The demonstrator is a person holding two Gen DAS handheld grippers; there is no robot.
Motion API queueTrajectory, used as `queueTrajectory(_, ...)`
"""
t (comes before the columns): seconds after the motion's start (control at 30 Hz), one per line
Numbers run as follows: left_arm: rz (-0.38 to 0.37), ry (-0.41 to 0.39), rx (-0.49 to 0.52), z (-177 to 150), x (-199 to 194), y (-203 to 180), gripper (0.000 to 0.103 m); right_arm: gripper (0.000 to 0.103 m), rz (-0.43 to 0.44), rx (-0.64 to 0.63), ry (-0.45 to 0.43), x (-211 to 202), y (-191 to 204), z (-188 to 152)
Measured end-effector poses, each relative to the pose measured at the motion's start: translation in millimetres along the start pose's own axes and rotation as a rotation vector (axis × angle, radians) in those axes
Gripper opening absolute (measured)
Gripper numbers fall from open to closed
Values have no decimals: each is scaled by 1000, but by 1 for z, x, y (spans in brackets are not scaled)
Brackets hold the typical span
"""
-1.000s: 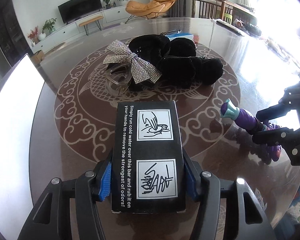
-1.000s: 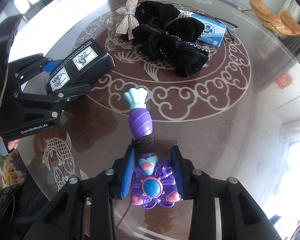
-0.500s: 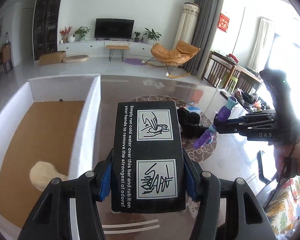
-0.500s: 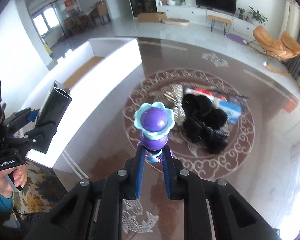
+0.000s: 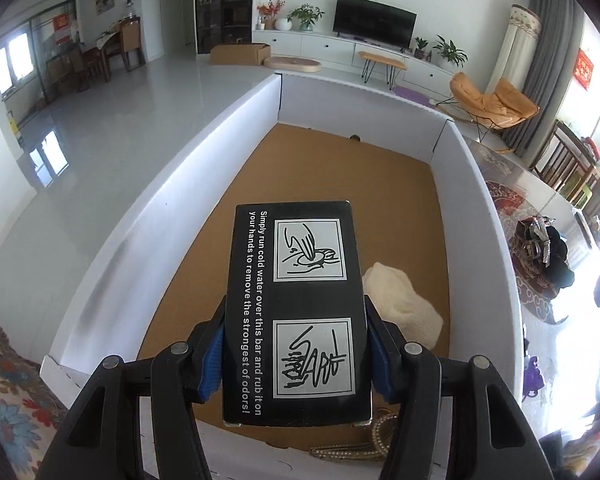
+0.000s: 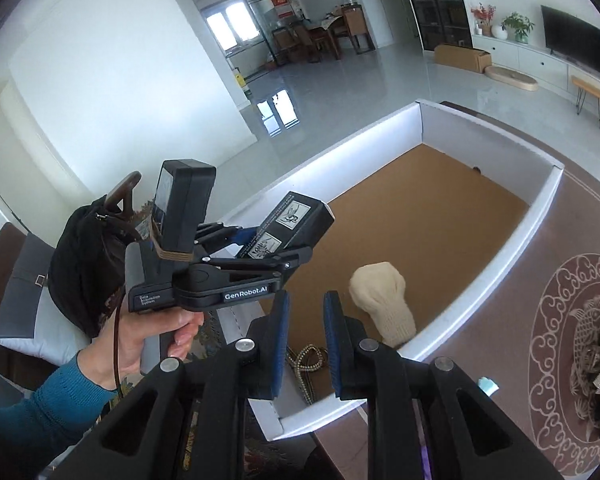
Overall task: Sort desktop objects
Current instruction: 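Grasp the black box with the left gripper while the right gripper lifts the wand, then carry the box and wand over the white bin and open both grippers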
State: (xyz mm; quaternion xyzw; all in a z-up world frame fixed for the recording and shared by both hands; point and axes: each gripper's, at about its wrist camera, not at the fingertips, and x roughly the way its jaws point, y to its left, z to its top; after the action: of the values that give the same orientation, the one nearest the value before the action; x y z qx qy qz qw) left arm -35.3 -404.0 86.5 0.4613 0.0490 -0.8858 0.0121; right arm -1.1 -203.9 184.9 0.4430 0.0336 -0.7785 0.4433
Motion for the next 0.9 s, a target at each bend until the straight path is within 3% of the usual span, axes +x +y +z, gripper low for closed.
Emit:
queueTrajectory(0.1, -17, -15, -9, -10, 0, 0, 58, 19, -31, 8, -18, -6, -15, -2)
queueTrajectory(0.17, -29, -40, -7, -13, -8, -4, 58, 25, -71, 46, -25, -28, -41, -20)
queueTrajectory(0.23, -46, -75, -1, -13, -21, -13, 58, 46, -145, 89, -25, -54, -67, -46)
queueTrajectory(0.33, -88, -125, 7, -12, -40, -23, 58, 56, -273, 200, 18, -83, -114, -103)
queueTrajectory(0.47, -128, -151, 33, -16, -58, -43, 58, 56, -311, 378, 92, -84, -173, -168)
queueTrajectory(0.67, -149, -165, 54, -29, -75, -57, 58, 56, -301, 247, 178, -21, -168, -167)
queueTrajectory(0.77, -140, -165, 33, -40, -86, -49, 58, 54, -354, 185, 228, 11, -166, -162)
queueTrajectory(0.8, -133, -162, 28, -42, -87, -45, 58, 42, -367, 191, 252, 19, -169, -164)
queueTrajectory(0.83, -123, -161, 25, -46, -89, -42, 58, 22, -392, 185, 230, 18, -170, -166)
queueTrajectory(0.9, -100, -159, 23, -52, -89, -35, 58, 22, -377, 208, 231, 14, -173, -172)
